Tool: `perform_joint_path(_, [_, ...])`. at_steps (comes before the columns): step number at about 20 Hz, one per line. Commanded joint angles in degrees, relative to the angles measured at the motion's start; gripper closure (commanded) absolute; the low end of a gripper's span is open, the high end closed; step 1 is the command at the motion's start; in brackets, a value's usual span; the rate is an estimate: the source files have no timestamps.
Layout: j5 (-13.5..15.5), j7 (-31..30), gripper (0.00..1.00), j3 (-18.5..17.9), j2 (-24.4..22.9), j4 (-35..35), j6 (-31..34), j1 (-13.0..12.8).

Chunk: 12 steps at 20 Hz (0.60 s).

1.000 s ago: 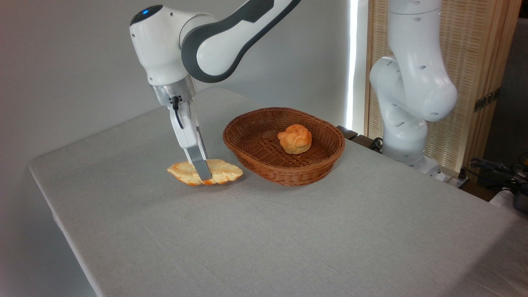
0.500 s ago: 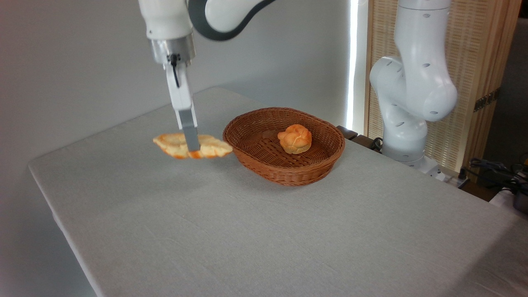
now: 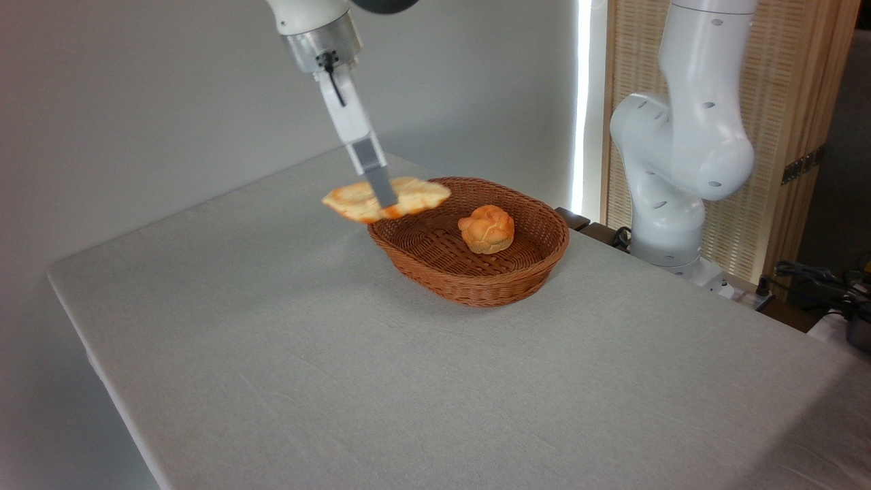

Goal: Put bread into the basket
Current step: 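Carry the bread over the wicker basket and lower it in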

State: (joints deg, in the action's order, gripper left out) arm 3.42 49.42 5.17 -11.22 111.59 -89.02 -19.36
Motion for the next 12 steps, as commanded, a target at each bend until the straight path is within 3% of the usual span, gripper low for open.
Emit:
perform_joint_path(1, [1.76, 0.07, 0.27, -0.33, -1.96, 0.91, 8.32, -1.98])
perform_joint_path(3, [1.76, -0.02, 0.24, -0.42, -1.79, 1.26, 10.88, -3.83])
perform_joint_path(4, [1.76, -0.02, 0.12, -0.42, -1.70, 1.35, 11.50, -4.63])
perform_joint_path(6, [1.68, 0.50, 0.00, -0.42, -1.09, 1.70, 12.38, -5.86])
perform_joint_path(12, [1.59, 1.38, 0.00, -0.42, -0.20, 1.88, 11.94, -6.13])
